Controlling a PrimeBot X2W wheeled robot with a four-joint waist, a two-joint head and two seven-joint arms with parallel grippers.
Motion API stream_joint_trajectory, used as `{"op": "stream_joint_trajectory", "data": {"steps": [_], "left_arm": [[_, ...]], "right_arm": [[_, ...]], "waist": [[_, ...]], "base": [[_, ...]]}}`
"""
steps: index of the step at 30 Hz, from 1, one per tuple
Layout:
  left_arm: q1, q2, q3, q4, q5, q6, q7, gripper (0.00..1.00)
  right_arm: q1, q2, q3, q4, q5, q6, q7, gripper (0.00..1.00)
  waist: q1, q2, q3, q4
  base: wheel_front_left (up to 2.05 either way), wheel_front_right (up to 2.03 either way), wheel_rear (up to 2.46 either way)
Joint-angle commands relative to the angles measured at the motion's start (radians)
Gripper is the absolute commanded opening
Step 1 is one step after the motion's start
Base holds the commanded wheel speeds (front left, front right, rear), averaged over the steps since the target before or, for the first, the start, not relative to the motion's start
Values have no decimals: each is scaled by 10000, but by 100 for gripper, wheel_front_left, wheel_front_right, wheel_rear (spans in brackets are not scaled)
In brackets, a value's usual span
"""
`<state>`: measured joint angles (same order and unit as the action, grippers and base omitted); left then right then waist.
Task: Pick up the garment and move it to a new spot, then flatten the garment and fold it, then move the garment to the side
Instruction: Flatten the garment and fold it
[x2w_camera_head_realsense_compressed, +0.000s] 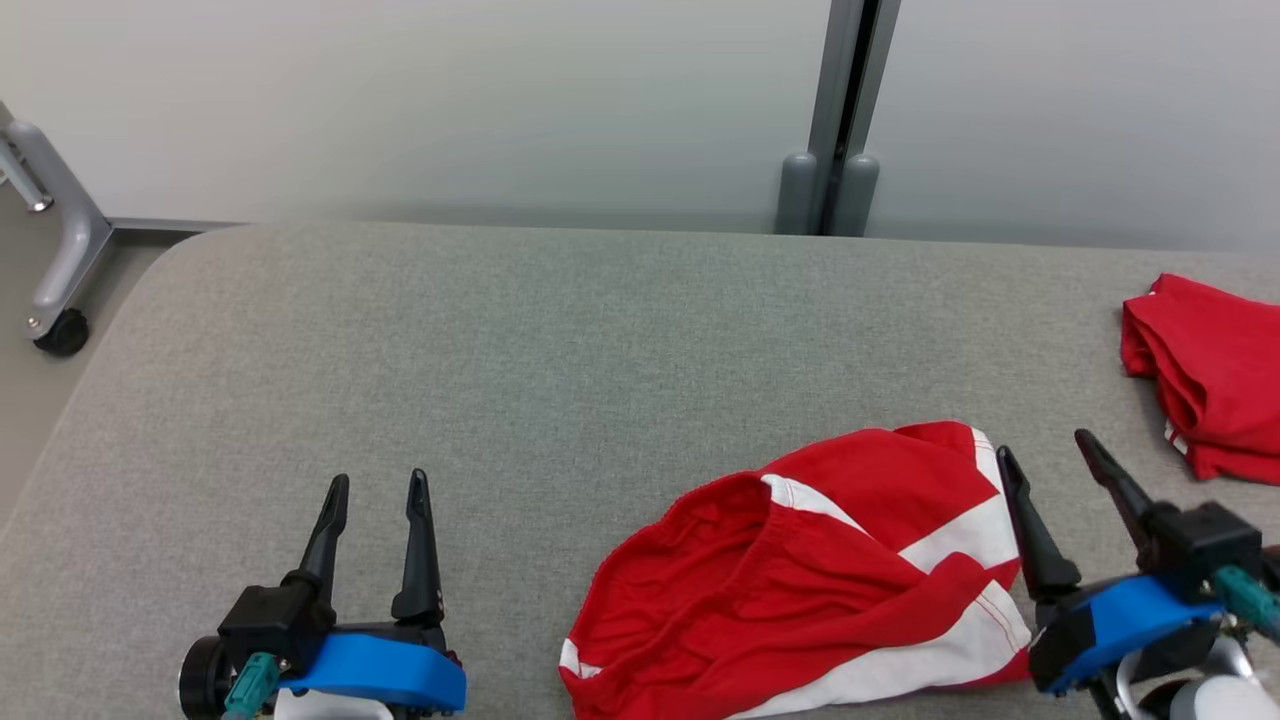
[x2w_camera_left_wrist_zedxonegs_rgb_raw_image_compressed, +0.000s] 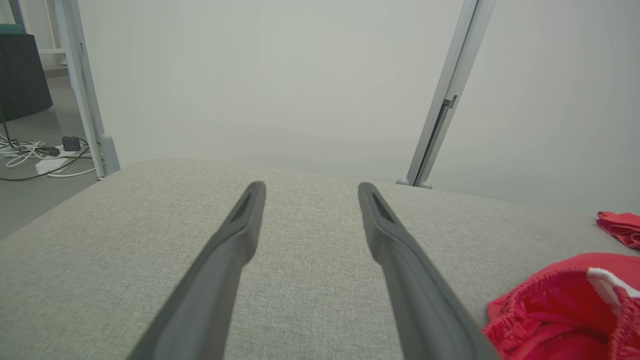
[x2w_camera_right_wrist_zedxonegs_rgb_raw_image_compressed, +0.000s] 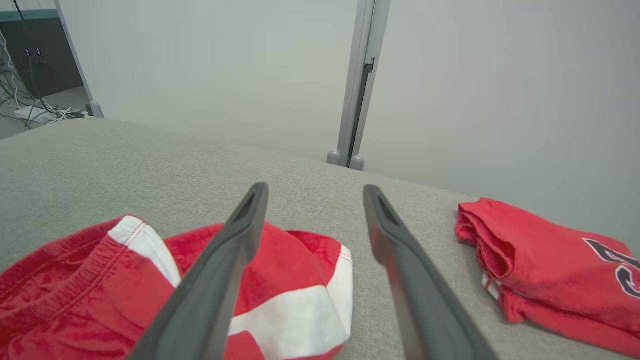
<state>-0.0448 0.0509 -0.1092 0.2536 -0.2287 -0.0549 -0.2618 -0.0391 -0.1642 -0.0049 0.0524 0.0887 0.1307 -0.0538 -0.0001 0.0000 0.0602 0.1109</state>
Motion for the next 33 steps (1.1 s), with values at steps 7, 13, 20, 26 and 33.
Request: {"op": "stream_joint_trajectory", "data": {"steps": [7,13,20,26,33], "left_arm": [[-420,-7,-62,-22,-71,-11,-44,100],[-556,-10,-80,13,-118,-4,-44,100],[-606,-10,-140,102,-154,6,-44,100],[-637,-9,-222,152,-176,-10,-44,100],[-795,-9,-344,160,-258,17,-44,100]], "right_arm": [[-661,-599,42,1067,112,1,998,100],[-814,-884,435,2366,302,1,1340,100],[-1609,-1289,1494,3674,956,1,1899,0],[-2740,-1453,1938,3797,1412,1,1659,0],[-4307,-1366,2319,4002,1818,1,1523,0]], "waist": [[1,0,479,355],[1,0,666,572],[1,0,620,687],[1,0,562,810],[1,0,573,1135]], "base": [[0,0,0],[0,0,0],[0,0,0],[0,0,0],[0,0,0]]}}
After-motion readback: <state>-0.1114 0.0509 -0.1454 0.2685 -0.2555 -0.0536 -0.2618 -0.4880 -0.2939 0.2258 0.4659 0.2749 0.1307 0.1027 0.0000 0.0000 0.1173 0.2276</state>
